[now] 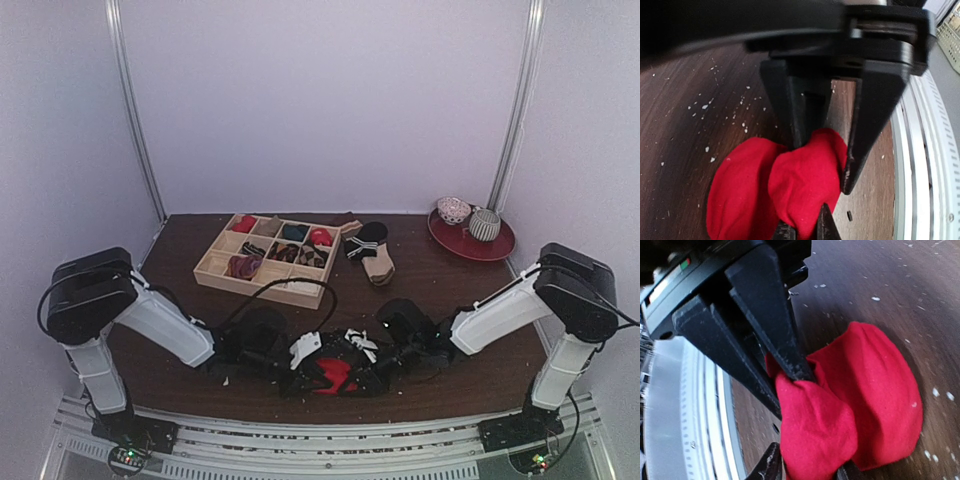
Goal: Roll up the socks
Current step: Roll a pair of socks at the center of the board.
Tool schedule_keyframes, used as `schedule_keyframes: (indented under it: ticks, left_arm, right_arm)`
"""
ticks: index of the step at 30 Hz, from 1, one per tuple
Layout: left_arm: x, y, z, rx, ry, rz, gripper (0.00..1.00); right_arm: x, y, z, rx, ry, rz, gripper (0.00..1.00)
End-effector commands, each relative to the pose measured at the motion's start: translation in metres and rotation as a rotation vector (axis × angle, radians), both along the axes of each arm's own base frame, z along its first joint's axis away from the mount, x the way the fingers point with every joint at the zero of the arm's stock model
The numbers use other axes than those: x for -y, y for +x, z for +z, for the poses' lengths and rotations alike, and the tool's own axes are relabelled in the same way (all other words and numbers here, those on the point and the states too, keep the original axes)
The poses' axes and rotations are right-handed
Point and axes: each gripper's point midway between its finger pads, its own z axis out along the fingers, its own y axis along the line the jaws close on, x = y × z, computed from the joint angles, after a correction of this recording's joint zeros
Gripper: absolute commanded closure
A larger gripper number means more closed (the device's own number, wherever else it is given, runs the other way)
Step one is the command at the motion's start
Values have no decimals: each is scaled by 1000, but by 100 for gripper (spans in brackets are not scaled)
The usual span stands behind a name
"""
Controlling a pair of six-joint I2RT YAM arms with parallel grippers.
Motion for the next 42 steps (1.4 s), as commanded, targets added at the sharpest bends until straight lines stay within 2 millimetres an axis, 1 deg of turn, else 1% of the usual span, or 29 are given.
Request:
schedule_keyframes:
  ticks: [1,3,5,6,8,10,14,17,19,21,23,27,29,30,32,34,35,37,38,41,42]
  left_arm:
    - [-54,-32,-73,-278,324,85,100]
    - [-60,-37,-75,-358,337,94,100]
    - [-64,-41,-76,-409,347,100,100]
    - [-65,-43,-77,-428,358,103,100]
    - [-68,-43,-80,-455,388,112,100]
    - [-71,-46,-84,-476,416,113,100]
    - [-74,-47,-88,-495,428,116,100]
    - [-76,-49,-91,-506,429,111,100]
    - [-77,-51,-91,-513,424,104,100]
    - [-78,-53,-91,-515,426,101,100]
    - [-79,-54,-91,-515,425,93,100]
    - [-79,-58,-91,-518,420,62,100]
    - [-80,-60,-92,-517,419,49,100]
    - [-79,-60,-91,-514,414,44,100]
    - [-77,-58,-87,-494,394,35,100]
    - [-73,-51,-81,-451,379,45,100]
    - [-72,-47,-77,-423,370,49,94]
    - [-69,-36,-66,-347,352,66,66]
    - [-69,-29,-58,-301,340,79,59]
    - [-67,-10,-29,-155,291,106,49]
    - [-64,-3,-13,-102,251,114,46]
  right_arm:
    - [51,17,-25,186,-254,-103,65]
    - [47,27,-3,340,-225,-113,63]
    - [40,26,20,534,-198,-92,62]
    - [35,21,32,635,-177,-67,61]
    - [28,7,48,818,-146,0,57]
    - [22,-4,51,897,-135,48,55]
    - [12,-13,36,929,-180,115,55]
    - [11,-9,21,942,-247,127,55]
    - [11,-3,17,965,-278,104,55]
    - [10,3,18,990,-284,76,55]
    - [8,5,19,1007,-280,74,55]
    - [5,6,7,1010,-316,102,56]
    - [6,3,-3,985,-333,119,62]
    - [7,2,-8,965,-341,126,69]
    - [10,-2,-18,908,-348,130,78]
    - [15,-6,-25,839,-351,117,83]
    - [18,-9,-28,803,-353,112,84]
    - [22,-16,-31,726,-345,97,86]
    - [23,-20,-32,681,-339,96,86]
    - [27,-31,-34,541,-335,90,86]
    - [27,-34,-35,498,-334,93,86]
